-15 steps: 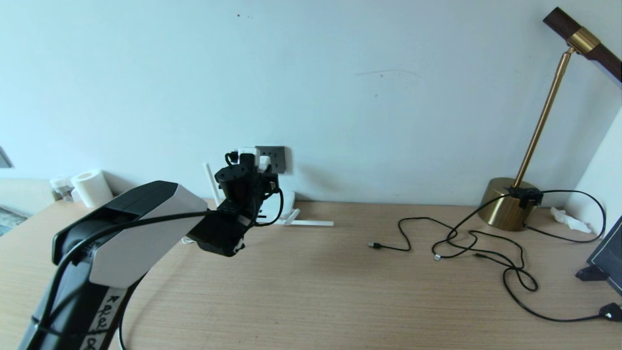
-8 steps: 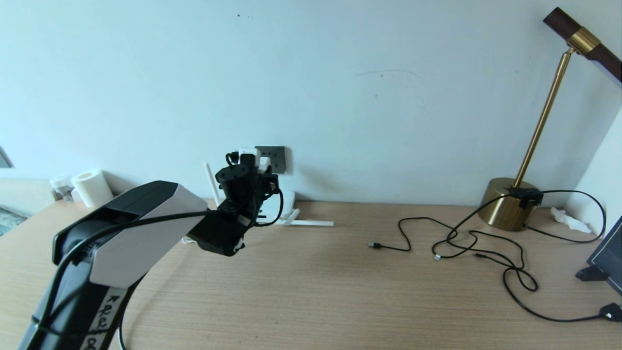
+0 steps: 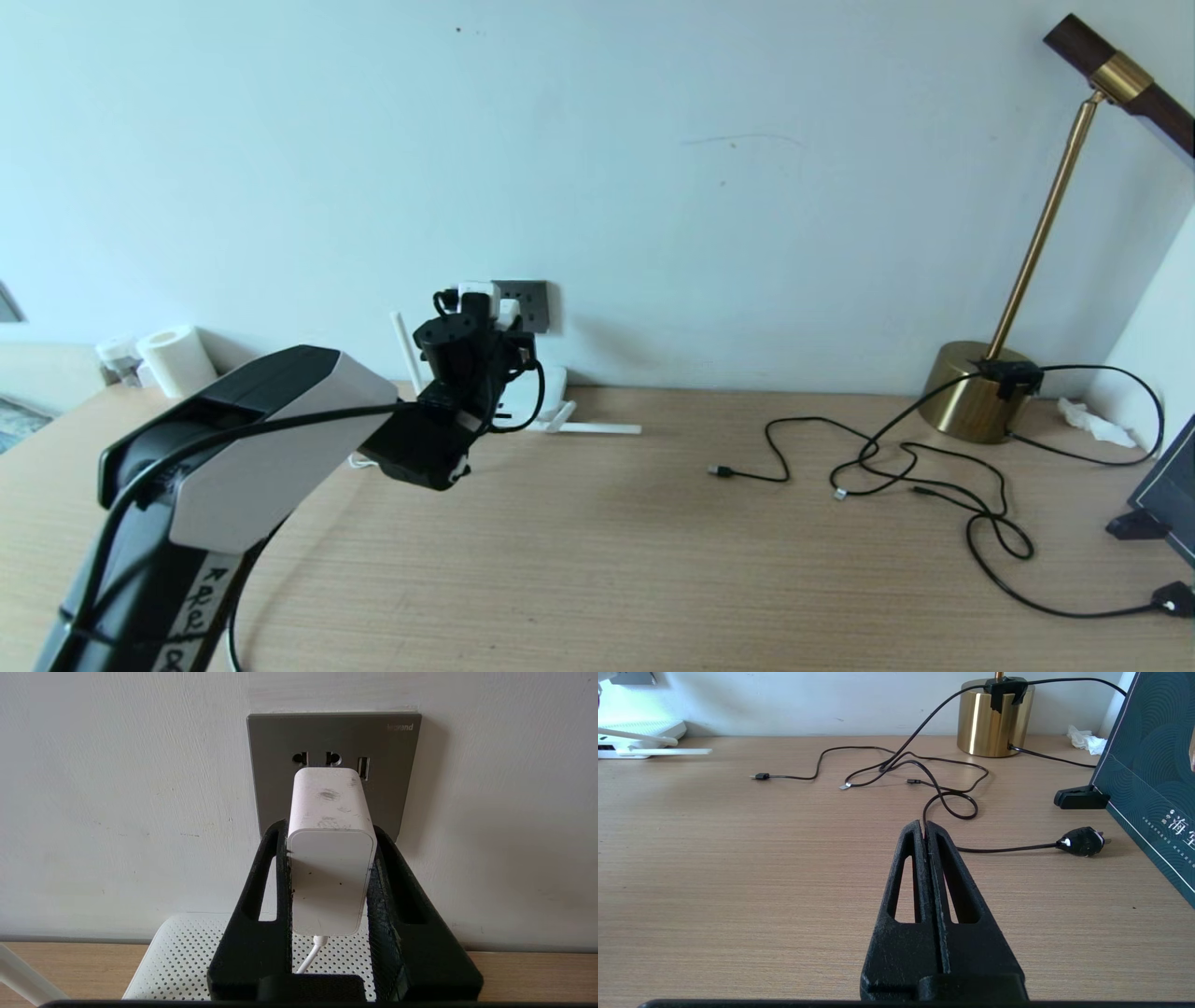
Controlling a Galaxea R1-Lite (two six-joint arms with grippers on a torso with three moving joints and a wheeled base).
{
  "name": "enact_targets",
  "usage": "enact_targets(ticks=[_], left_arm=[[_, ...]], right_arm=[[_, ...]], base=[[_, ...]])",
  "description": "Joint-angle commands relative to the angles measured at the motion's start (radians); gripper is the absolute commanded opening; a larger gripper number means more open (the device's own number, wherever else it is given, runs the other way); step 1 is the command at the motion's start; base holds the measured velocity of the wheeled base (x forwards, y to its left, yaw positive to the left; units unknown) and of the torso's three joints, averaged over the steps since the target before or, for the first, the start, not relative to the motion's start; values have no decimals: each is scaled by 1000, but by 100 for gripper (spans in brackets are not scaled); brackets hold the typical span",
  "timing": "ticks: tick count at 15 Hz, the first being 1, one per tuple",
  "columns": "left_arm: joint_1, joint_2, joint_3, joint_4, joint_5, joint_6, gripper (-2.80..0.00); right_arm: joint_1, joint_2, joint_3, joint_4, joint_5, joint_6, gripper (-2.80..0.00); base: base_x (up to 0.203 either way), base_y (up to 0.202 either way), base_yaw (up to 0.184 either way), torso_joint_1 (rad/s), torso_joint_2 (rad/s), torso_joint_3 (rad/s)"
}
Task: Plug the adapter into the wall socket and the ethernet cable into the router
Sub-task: Align plug and socket
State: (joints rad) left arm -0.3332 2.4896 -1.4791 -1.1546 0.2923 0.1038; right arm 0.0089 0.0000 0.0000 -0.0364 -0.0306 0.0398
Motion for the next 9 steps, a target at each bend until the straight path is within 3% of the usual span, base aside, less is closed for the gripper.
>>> enact_targets(ticks=[1, 9], left_arm=[[0, -5, 0, -7, 2, 0, -280], [2, -1, -9, 19, -1, 0, -280]], right_arm=[[0, 0, 11, 0, 0, 0, -280], [0, 0, 11, 0, 0, 0, -280]], base=[[0, 0, 0, 0, 0, 0], [0, 0, 0, 0, 0, 0]])
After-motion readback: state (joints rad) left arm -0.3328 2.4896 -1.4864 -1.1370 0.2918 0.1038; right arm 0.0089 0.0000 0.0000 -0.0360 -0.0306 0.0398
